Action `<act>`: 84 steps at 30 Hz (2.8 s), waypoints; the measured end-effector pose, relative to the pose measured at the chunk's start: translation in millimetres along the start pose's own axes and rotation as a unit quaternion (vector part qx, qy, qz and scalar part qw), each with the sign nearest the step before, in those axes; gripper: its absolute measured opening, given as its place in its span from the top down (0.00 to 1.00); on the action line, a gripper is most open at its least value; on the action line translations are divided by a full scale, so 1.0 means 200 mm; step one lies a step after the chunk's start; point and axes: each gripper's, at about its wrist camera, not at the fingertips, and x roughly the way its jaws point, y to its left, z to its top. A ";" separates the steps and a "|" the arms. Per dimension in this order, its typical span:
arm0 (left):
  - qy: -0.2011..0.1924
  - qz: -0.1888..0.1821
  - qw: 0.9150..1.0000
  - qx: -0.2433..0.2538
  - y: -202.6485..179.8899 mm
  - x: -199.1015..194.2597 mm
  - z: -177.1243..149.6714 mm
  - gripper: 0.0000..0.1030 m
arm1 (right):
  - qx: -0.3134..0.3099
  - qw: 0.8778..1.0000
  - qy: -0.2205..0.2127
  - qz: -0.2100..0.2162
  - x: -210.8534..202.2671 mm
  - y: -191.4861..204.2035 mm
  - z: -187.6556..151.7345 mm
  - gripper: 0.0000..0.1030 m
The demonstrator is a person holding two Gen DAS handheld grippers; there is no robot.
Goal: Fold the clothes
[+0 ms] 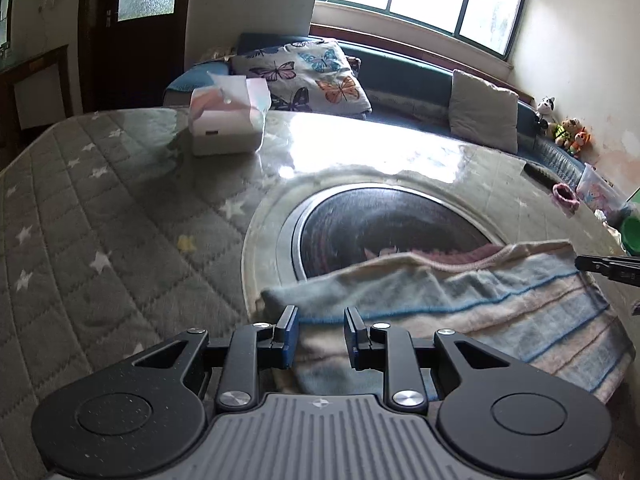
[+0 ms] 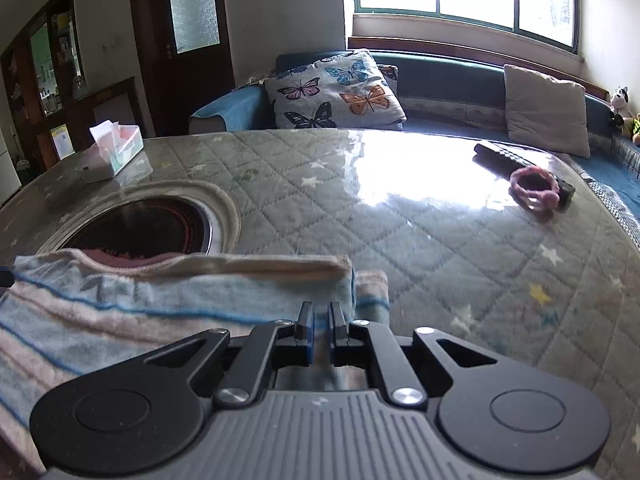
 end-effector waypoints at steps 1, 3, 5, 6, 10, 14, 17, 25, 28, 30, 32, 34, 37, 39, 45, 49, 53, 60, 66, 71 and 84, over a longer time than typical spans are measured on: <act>0.001 0.002 1.000 0.000 0.00 0.01 0.01 0.75 | -0.001 1.000 -0.002 0.000 0.03 0.00 0.02 0.94; 0.007 0.004 1.000 -0.002 0.01 0.05 0.01 0.75 | -0.001 1.000 -0.002 -0.001 0.08 0.00 0.05 0.94; 0.007 0.004 1.000 -0.002 0.02 0.07 0.01 0.75 | 0.001 1.000 -0.002 -0.002 0.13 0.00 0.07 0.94; 0.006 0.004 1.000 -0.001 0.02 0.07 0.01 0.75 | 0.002 1.000 -0.002 -0.003 0.15 0.00 0.08 0.94; 0.002 0.005 1.000 -0.008 0.02 0.08 0.02 0.75 | -0.001 1.000 -0.001 -0.006 0.18 0.01 0.09 0.94; -0.001 0.009 1.000 -0.017 0.02 0.05 0.02 0.72 | -0.004 1.000 -0.002 -0.009 0.18 0.02 0.10 0.93; -0.007 0.017 1.000 -0.023 0.03 0.00 0.02 0.62 | -0.018 1.000 -0.004 -0.008 0.14 0.06 0.10 0.84; 0.000 0.036 0.997 -0.070 0.12 -0.14 -0.06 0.47 | -0.105 0.992 -0.001 0.065 -0.07 0.37 0.03 0.74; 0.005 0.042 0.996 -0.080 0.14 -0.18 -0.09 0.36 | -0.159 0.981 0.005 0.111 -0.14 0.59 -0.03 0.65; 0.008 0.045 0.995 -0.085 0.15 -0.21 -0.12 0.30 | -0.188 0.972 0.007 0.139 -0.18 0.72 -0.07 0.60; 0.011 0.046 0.995 -0.091 0.15 -0.22 -0.15 0.28 | -0.216 0.962 0.009 0.167 -0.22 0.85 -0.10 0.60; 0.014 0.048 0.994 -0.097 0.16 -0.24 -0.17 0.27 | -0.245 0.950 0.011 0.196 -0.26 0.98 -0.14 0.60; 0.016 0.045 0.993 -0.108 0.18 -0.26 -0.20 0.27 | -0.293 0.925 0.011 0.241 -0.31 1.20 -0.21 0.60; 0.017 0.042 0.993 -0.113 0.19 -0.27 -0.21 0.27 | -0.323 0.911 0.006 0.258 -0.34 1.31 -0.25 0.60; 0.017 0.030 0.990 -0.133 0.23 -0.31 -0.25 0.27 | -0.373 0.885 0.014 0.276 -0.34 1.53 -0.37 0.60; 0.020 0.013 0.987 -0.159 0.26 -0.33 -0.26 0.27 | -0.386 0.887 0.016 0.254 -0.30 1.61 -0.42 0.61; 0.027 -0.011 0.982 -0.185 0.25 -0.33 -0.28 0.27 | -0.392 0.891 0.011 0.229 -0.30 1.62 -0.45 0.78; 0.046 -0.051 0.965 -0.254 0.21 -0.30 -0.29 0.27 | -0.342 0.906 0.001 0.247 -0.35 1.55 -0.35 0.92; 0.063 -0.096 0.942 -0.314 0.16 -0.25 -0.30 0.33 | -0.300 0.916 -0.018 0.265 -0.44 1.44 -0.27 0.92; 0.072 -0.132 0.926 -0.348 0.11 -0.20 -0.33 0.75 | -0.290 0.915 -0.027 0.279 -0.50 1.39 -0.26 0.92; 0.063 -0.116 0.936 -0.327 0.15 -0.26 -0.35 0.91 | -0.225 0.936 -0.012 0.272 -0.45 1.10 -0.18 0.84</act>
